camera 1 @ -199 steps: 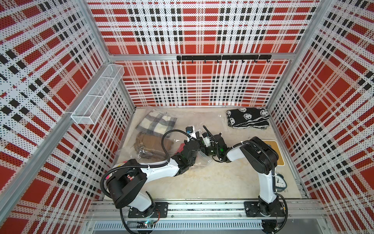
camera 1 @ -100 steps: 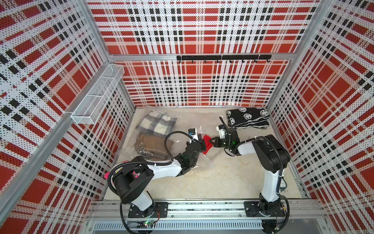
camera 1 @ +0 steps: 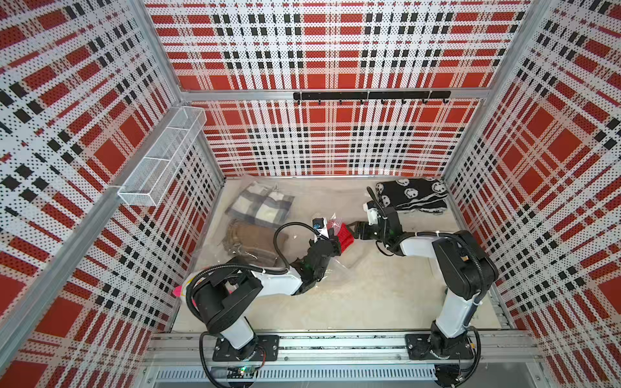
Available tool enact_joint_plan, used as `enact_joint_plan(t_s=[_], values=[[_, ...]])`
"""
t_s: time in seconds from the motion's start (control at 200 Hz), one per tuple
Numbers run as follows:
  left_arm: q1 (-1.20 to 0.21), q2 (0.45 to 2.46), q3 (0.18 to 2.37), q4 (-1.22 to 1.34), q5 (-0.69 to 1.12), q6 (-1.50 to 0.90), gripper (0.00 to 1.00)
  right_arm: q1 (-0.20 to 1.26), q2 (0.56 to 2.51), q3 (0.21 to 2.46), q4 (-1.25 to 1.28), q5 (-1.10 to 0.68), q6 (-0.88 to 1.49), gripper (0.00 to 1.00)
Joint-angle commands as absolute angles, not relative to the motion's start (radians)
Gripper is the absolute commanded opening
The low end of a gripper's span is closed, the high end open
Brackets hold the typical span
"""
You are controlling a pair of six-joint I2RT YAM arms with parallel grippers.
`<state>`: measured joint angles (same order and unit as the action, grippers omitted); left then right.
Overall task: Take the scarf out of the vacuum bag
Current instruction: Take out the scarf from the vacuum bag.
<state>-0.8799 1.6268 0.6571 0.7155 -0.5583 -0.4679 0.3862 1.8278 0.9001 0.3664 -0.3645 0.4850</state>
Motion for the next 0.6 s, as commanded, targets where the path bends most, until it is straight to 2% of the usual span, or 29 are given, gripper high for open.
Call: enact_joint_plan(t_s=[0.0,0.15,0.185,0.306,0.596], values=[[-0.860,1.637,0.627,0.768,-0.509,-0.485,0.00,0.392,1.820,0.921,0.342,-0.335,0.455,0.83],[-0.854,1.643,0.598,0.797,-0.512,-0.486,0.00,0.394,1.851,0.912,0.436,-0.376,0.466,0.83],[-0.857,1.649,0.600,0.796,-0.519,-0.486,0.00,0.397,1.863,0.920,0.452,-0.397,0.467,0.86],[-0.865,1.673,0.607,0.806,-0.500,-0.493,0.00,0.419,1.917,0.969,0.438,-0.409,0.469,0.87],[-0.883,1.683,0.615,0.809,-0.515,-0.493,0.00,0.468,1.998,1.013,0.427,-0.389,0.465,0.79]])
